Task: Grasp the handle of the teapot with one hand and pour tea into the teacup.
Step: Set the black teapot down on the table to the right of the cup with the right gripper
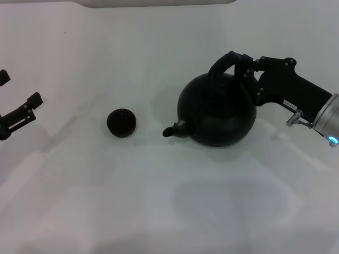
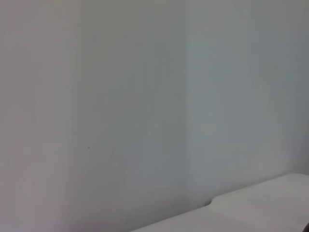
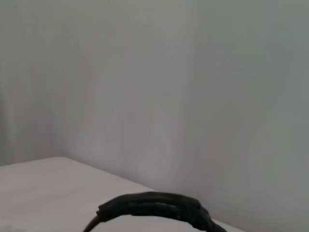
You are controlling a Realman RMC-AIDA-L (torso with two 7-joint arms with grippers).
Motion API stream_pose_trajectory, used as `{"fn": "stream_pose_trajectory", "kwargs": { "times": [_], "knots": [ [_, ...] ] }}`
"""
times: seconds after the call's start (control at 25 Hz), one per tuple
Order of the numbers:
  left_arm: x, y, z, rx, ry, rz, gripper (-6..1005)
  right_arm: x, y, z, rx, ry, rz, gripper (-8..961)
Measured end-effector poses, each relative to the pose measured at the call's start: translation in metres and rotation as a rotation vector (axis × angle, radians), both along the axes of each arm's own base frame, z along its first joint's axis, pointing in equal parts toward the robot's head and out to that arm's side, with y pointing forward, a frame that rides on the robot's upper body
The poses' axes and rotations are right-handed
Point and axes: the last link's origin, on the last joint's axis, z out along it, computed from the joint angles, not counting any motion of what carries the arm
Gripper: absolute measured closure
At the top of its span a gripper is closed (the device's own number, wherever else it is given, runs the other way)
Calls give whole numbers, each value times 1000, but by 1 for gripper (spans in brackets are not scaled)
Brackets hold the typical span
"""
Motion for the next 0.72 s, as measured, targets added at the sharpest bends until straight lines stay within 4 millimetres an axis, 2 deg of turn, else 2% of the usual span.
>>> {"fn": "stream_pose_trajectory", "kwargs": {
  "times": [0.48,0.72],
  "knots": [
    [0,0,0,0,0,-2,113,0,-1,-1,-6,-6,8,821],
    [0,0,0,0,1,-2,113,3,-2,-1,-9,-11,-2,680]
  ]
}}
